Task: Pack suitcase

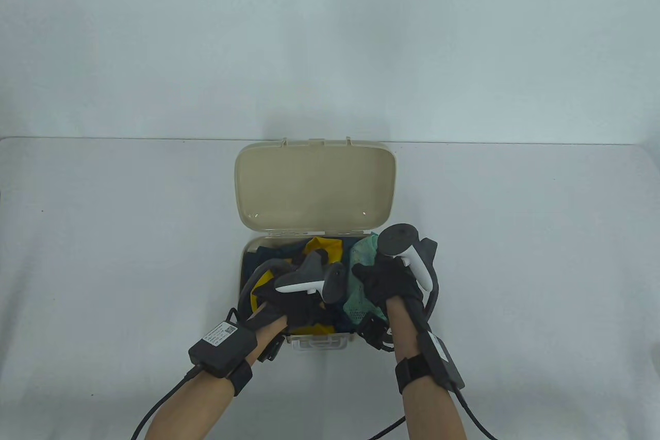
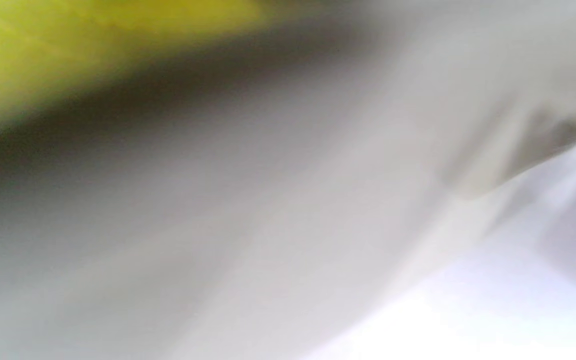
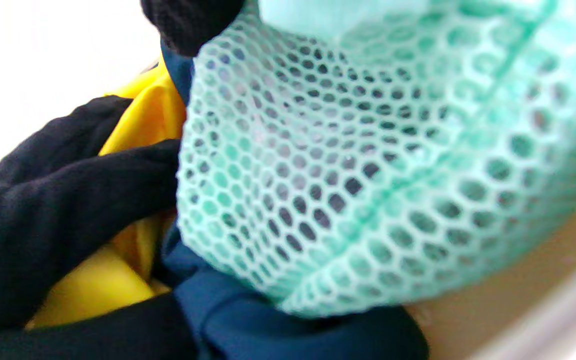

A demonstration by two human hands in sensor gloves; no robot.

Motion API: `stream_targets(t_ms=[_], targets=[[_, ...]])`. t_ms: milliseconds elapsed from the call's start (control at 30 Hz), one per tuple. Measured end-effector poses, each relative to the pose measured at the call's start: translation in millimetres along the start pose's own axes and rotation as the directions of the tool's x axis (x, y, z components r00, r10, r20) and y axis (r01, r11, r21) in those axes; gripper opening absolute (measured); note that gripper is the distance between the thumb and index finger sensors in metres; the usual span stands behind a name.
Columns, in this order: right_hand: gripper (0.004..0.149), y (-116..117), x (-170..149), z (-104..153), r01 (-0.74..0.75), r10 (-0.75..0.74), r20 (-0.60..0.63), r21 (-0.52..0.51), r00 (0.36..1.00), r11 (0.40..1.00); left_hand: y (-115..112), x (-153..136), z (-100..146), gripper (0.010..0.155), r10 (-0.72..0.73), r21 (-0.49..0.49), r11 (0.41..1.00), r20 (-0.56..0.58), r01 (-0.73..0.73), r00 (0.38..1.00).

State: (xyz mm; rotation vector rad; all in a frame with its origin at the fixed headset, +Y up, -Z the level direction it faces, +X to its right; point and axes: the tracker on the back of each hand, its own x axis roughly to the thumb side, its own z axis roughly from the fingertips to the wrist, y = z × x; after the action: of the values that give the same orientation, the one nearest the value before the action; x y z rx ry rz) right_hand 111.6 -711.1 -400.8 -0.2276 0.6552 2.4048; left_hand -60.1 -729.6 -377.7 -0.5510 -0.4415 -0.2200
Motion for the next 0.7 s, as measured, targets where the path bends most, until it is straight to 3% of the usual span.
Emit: stream_targets(t_ms=[167,300,400,533,700], targets=[[0.075,0,-1,0,0.033,-0.033,0.02,0.027,0.999,0.999,-2,-3,2,0.082,0.021,0.0,1.0,0.005,-0.021,1.0],[0.075,4,-5,-8,0.188,-0.199,0.063,0.147,0.978,0.971,-3,-8,3,0.083,0.046,-0.012,0.999,0.037,-0.046,0.998],[0.075,6,-4,-12,0.21,-0.223,0.063,0.158,0.973,0.965,-5,-12,4,0.083,0.057,-0.013,0.998,0.036,-0.057,0.998],[0.069,2,6,-7,0.003,-0.005,0.042,0.044,0.999,0.999,-5,-14,5,0.083,0.043,-0.019,0.999,0.022,-0.043,0.999],[0.066,13,19,2,-0.188,0.191,0.025,-0.083,0.981,0.979,-5,-14,5,0.083,0.049,-0.012,0.999,0.017,-0.049,0.999]])
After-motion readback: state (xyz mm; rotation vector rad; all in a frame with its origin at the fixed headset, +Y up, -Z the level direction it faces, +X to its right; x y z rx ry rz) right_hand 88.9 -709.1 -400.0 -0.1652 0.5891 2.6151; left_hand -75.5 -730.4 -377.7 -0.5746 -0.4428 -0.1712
